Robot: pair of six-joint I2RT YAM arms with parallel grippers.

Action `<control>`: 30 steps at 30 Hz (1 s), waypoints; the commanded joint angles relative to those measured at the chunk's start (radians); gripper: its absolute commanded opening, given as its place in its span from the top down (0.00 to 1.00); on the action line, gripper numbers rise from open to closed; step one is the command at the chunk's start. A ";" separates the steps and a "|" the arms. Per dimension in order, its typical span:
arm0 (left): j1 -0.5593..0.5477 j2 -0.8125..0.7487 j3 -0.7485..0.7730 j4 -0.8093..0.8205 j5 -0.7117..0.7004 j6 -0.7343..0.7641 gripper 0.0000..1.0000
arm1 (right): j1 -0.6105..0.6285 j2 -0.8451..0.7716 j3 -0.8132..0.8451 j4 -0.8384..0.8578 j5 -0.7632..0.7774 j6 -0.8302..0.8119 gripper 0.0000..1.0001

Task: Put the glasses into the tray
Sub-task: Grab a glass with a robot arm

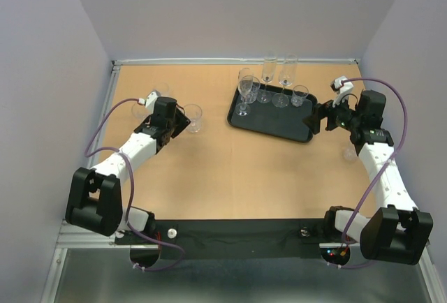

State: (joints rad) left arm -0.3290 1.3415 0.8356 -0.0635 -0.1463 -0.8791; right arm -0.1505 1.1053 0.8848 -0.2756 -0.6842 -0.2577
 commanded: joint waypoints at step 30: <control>0.042 0.168 0.092 0.083 0.013 -0.089 0.52 | -0.008 -0.025 0.003 0.050 0.011 0.006 0.00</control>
State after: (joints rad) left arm -0.2905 1.5066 0.8909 0.0010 -0.1341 -0.9600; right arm -0.1505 1.1053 0.8848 -0.2752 -0.6769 -0.2581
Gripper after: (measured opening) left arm 0.491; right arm 0.998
